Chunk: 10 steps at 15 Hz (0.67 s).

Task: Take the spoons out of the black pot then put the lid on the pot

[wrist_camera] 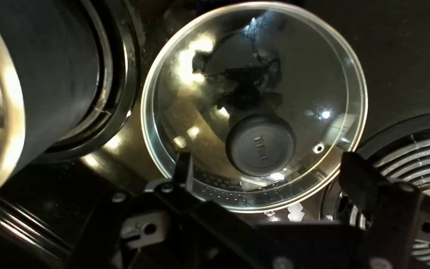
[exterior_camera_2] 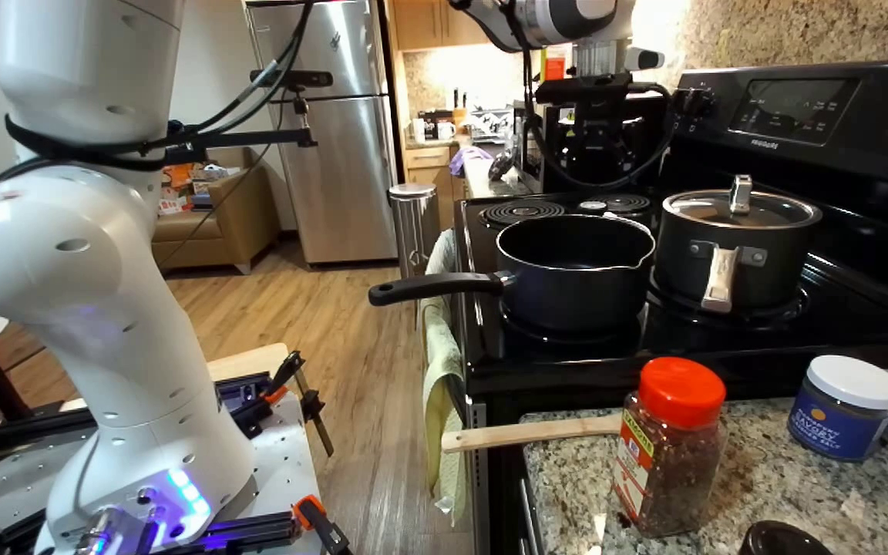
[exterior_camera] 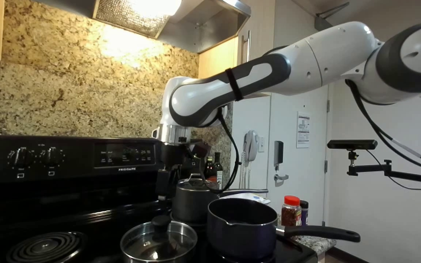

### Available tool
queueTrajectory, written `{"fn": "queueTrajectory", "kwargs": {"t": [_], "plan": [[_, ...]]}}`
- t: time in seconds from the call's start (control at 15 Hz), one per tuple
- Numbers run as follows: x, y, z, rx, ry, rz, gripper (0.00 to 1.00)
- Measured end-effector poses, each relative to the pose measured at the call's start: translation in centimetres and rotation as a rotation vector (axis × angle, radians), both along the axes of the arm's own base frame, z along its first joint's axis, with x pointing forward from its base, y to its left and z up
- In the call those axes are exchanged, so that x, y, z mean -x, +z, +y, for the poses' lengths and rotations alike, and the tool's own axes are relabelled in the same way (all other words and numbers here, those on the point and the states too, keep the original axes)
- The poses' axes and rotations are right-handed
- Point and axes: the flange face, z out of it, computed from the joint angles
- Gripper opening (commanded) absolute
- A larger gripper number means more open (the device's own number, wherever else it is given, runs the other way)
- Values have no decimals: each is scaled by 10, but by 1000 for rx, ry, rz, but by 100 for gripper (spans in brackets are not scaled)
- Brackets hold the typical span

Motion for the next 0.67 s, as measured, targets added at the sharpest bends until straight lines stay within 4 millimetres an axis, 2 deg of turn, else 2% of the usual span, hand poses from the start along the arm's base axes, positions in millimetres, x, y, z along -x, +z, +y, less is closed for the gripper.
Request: {"fn": "queueTrajectory", "kwargs": {"t": [0.27, 0.67], "plan": [[-17, -18, 3, 1, 116, 36, 100], [-28, -35, 5, -5, 170, 117, 100]]}}
